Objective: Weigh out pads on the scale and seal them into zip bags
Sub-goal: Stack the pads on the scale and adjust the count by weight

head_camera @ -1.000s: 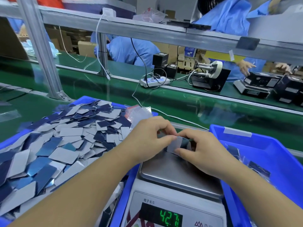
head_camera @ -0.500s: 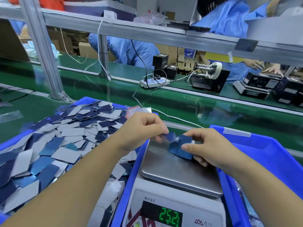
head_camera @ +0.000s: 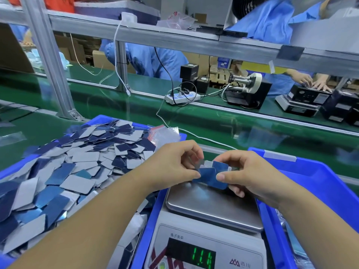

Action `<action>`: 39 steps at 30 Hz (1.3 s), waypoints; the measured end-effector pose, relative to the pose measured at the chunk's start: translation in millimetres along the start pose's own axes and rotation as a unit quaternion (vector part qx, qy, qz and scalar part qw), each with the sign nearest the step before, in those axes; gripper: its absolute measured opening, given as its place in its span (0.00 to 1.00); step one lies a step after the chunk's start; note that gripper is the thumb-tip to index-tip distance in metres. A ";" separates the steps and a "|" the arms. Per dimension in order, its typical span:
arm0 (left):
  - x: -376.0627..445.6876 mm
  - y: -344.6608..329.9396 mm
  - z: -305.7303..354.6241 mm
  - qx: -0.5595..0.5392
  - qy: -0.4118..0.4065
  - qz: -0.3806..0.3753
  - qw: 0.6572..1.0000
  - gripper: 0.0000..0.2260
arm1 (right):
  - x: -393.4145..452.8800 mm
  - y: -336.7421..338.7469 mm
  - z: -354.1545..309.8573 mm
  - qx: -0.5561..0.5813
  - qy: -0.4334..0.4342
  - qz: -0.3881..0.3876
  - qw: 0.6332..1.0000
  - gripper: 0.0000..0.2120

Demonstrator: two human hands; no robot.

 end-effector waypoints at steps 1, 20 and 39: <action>-0.2 1.0 -0.2 0.004 0.001 0.009 1.000 0.15 | 0.2 -0.6 -0.5 -0.002 0.002 0.001 1.000 0.10; -1.4 -15.0 6.7 0.162 0.009 -0.066 0.985 0.07 | -11.5 4.1 -39.1 -0.250 0.096 0.088 0.960 0.12; -1.1 -7.9 2.0 0.140 0.027 -0.058 0.988 0.08 | -10.3 6.9 -30.4 -0.311 0.024 0.074 0.947 0.14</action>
Point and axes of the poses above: each hand's wrist, its own x-axis towards the middle knuckle, its own y-axis out of the back of the hand, z = x × y, the point moved 10 cm from there along x, towards the middle knuckle, and after that the axes turned 9 degrees about -z, right-handed, at the moved point
